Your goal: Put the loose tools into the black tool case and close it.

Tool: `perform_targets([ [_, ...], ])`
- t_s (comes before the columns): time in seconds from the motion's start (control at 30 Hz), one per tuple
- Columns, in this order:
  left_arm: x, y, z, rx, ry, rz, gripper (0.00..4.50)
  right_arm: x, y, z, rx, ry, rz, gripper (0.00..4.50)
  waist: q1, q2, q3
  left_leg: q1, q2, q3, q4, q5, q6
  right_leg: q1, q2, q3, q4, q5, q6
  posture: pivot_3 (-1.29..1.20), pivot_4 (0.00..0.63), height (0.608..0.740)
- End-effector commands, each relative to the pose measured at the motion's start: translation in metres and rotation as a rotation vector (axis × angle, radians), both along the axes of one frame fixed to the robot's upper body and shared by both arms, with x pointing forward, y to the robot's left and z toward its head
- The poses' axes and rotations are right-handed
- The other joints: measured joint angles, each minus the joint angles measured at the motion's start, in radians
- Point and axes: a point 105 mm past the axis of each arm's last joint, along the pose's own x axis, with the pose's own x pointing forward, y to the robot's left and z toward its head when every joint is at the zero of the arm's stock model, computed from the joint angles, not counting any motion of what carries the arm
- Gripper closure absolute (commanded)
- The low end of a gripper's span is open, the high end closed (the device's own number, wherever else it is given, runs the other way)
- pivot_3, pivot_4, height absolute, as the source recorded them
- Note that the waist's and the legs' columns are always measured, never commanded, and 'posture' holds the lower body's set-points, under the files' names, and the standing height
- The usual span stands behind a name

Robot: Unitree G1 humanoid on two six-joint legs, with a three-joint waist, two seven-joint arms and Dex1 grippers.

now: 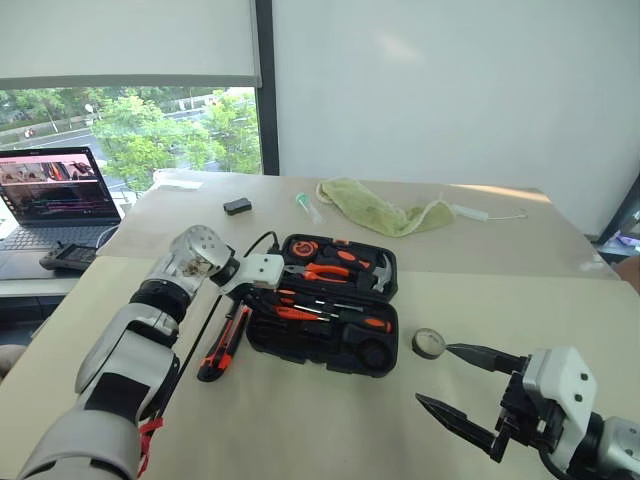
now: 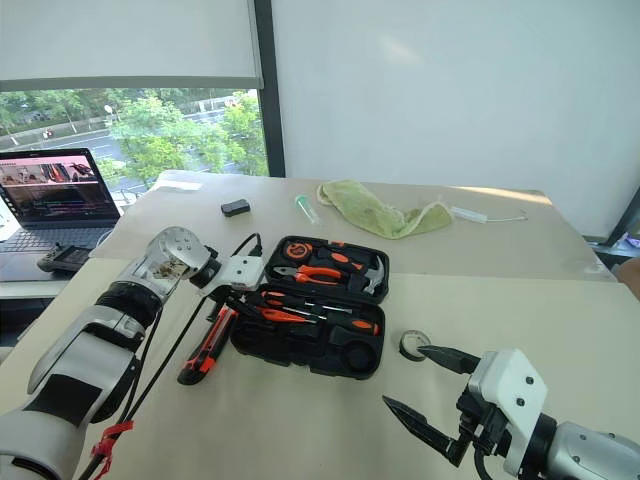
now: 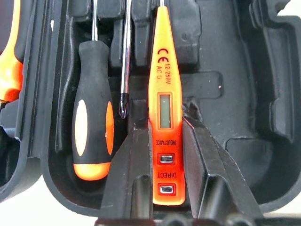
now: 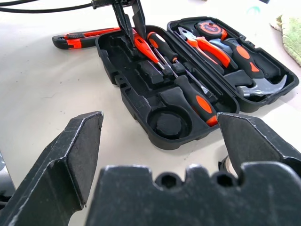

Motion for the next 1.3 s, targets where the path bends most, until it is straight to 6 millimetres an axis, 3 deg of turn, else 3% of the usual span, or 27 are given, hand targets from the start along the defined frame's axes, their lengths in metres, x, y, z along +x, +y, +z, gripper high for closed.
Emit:
perform_targets([
  [0.03, 0.003, 0.005, 0.001, 0.047, -0.024, 0.005, 4.07, -0.002, 0.004, 0.010, 0.000, -0.055, 0.022, 0.00, 0.000, 0.000, 0.000, 0.000, 0.000, 0.000, 0.000, 0.000, 0.000, 0.000, 0.000, 0.000, 0.000, 0.000, 0.000, 0.00, 0.150, 0.740],
  [0.27, 0.003, 0.003, -0.001, 0.047, -0.001, 0.011, 4.07, -0.001, 0.005, 0.009, -0.002, -0.057, 0.026, 0.00, 0.000, 0.000, 0.000, 0.002, 0.000, 0.000, 0.000, 0.000, 0.000, 0.001, 0.000, 0.000, 0.001, 0.000, 0.000, 0.00, 0.150, 0.740],
  [0.33, 0.004, 0.000, 0.002, 0.025, -0.007, 0.018, 3.07, -0.001, 0.005, 0.009, -0.003, -0.056, 0.027, 0.00, 0.000, 0.000, 0.000, 0.002, 0.000, 0.000, 0.000, 0.000, 0.000, 0.001, 0.000, 0.000, 0.001, 0.000, 0.000, 0.00, 0.150, 0.740],
  [0.43, 0.006, -0.001, 0.014, -0.019, -0.020, 0.030, 2.21, -0.002, 0.004, 0.009, -0.004, -0.055, 0.025, 0.00, 0.000, 0.000, 0.000, 0.001, 0.000, 0.000, 0.000, 0.000, 0.000, 0.001, 0.000, 0.000, 0.001, 0.000, 0.000, 0.00, 0.150, 0.740],
  [0.67, -0.002, -0.006, 0.056, -0.270, 0.024, 0.079, 2.21, -0.001, 0.004, 0.007, -0.001, -0.052, 0.024, 0.00, 0.000, 0.000, 0.000, -0.001, 0.000, 0.000, 0.001, 0.000, 0.000, -0.001, 0.000, 0.000, 0.001, 0.000, 0.000, 0.00, 0.150, 0.740],
  [0.77, -0.006, -0.008, 0.067, -0.400, 0.090, 0.135, 2.83, 0.000, 0.005, 0.007, 0.001, -0.054, 0.027, 0.00, 0.000, 0.000, 0.000, 0.000, 0.000, 0.000, 0.001, 0.000, 0.000, 0.000, 0.000, 0.000, 0.001, 0.000, 0.000, 0.00, 0.150, 0.740],
  [0.83, -0.009, -0.013, 0.072, -0.508, 0.133, 0.193, 3.65, 0.000, 0.005, 0.007, 0.001, -0.054, 0.030, 0.00, 0.000, 0.000, 0.000, 0.000, 0.000, 0.000, 0.001, 0.000, 0.000, 0.000, 0.000, 0.000, 0.001, 0.000, 0.000, 0.00, 0.150, 0.740],
  [0.93, -0.010, -0.023, 0.068, -0.642, 0.157, 0.295, 4.44, 0.002, 0.006, 0.007, 0.004, -0.056, 0.032, 0.00, 0.001, 0.000, 0.000, 0.000, 0.000, 0.000, 0.001, 0.000, 0.000, 0.001, 0.000, 0.000, 0.002, 0.000, 0.000, 0.00, 0.150, 0.740],
  [1.13, -0.015, -0.027, 0.030, -0.827, 0.104, 0.578, 4.44, 0.000, 0.009, 0.006, 0.015, -0.056, 0.032, 0.00, 0.001, 0.000, 0.000, 0.002, 0.000, -0.001, 0.001, 0.001, -0.001, 0.001, -0.002, 0.003, 0.002, 0.000, 0.000, 0.00, 0.150, 0.740],
  [1.3, -0.021, -0.025, -0.008, -0.784, 0.034, 0.706, 4.44, 0.000, 0.009, 0.006, 0.014, -0.053, 0.030, 0.00, 0.002, 0.000, 0.000, 0.003, 0.000, -0.001, 0.001, 0.002, -0.003, 0.001, -0.002, 0.003, 0.005, 0.000, 0.000, 0.00, 0.150, 0.740],
])
